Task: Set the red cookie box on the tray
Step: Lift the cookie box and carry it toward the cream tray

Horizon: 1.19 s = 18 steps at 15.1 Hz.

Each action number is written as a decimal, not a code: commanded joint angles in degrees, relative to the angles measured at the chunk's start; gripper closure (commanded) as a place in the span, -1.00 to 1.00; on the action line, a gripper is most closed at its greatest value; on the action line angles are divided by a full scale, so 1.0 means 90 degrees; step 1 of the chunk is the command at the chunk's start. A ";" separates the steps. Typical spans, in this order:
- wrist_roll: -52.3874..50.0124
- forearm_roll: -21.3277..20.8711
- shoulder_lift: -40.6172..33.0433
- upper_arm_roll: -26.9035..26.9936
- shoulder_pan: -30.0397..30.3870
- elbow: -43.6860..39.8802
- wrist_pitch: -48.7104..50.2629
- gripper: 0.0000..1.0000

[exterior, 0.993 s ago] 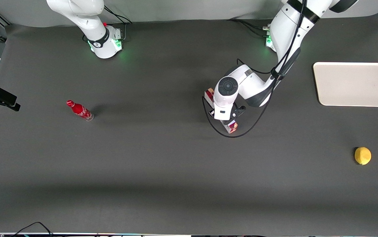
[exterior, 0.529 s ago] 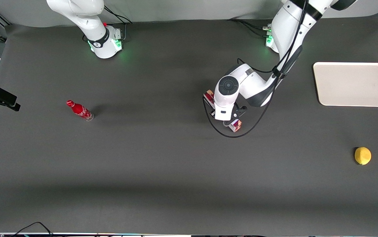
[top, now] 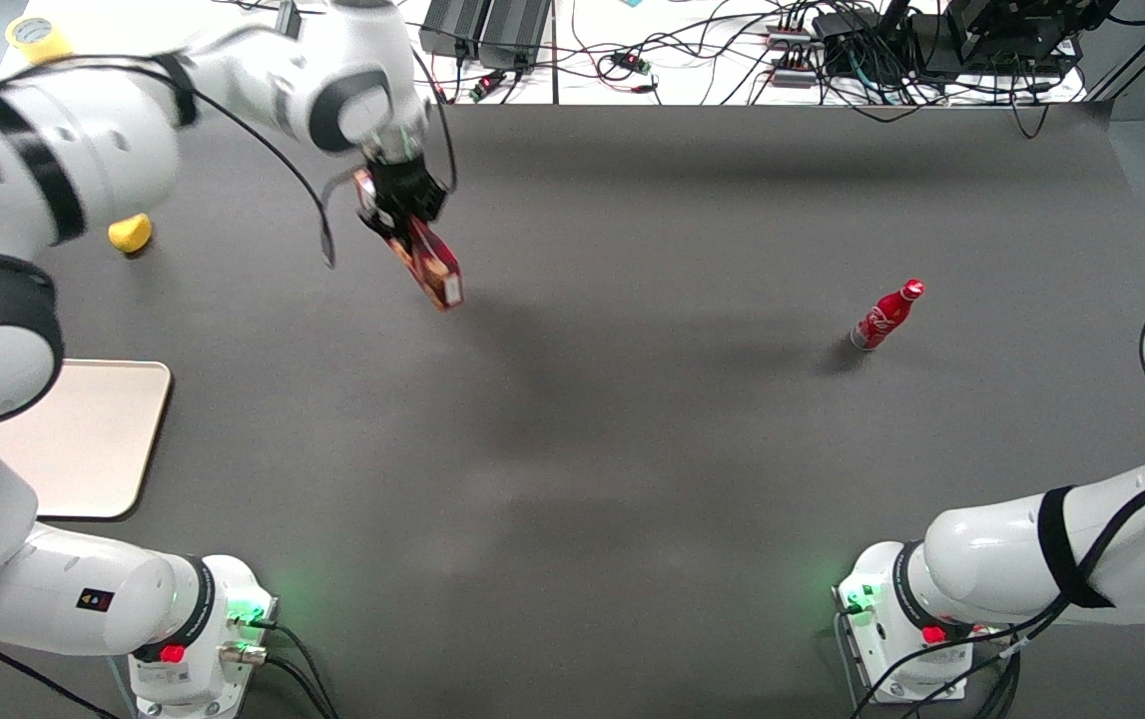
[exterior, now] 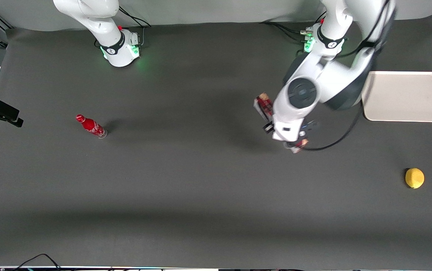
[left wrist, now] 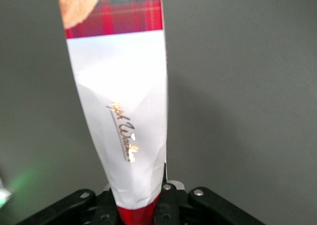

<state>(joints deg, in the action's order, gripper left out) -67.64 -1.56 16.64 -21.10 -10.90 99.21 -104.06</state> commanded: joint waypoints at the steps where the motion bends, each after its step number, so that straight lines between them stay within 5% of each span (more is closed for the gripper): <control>1: 0.1377 0.0494 -0.0529 0.0741 -0.0039 -0.0962 0.1957 1.00; 7: 0.4238 0.0417 -0.1633 0.2410 -0.0039 -0.1561 0.3700 1.00; 11: 0.7041 -0.0625 -0.1995 0.3699 -0.0029 -0.1425 0.4111 1.00; 13: 0.8281 -0.1095 -0.2044 0.4295 0.0078 -0.1123 0.3879 1.00; 18: 1.0891 -0.1399 -0.2054 0.6442 0.0108 0.0408 0.1618 1.00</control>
<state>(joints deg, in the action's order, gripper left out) 19.40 -12.13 -0.52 27.99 -9.44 93.16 -77.80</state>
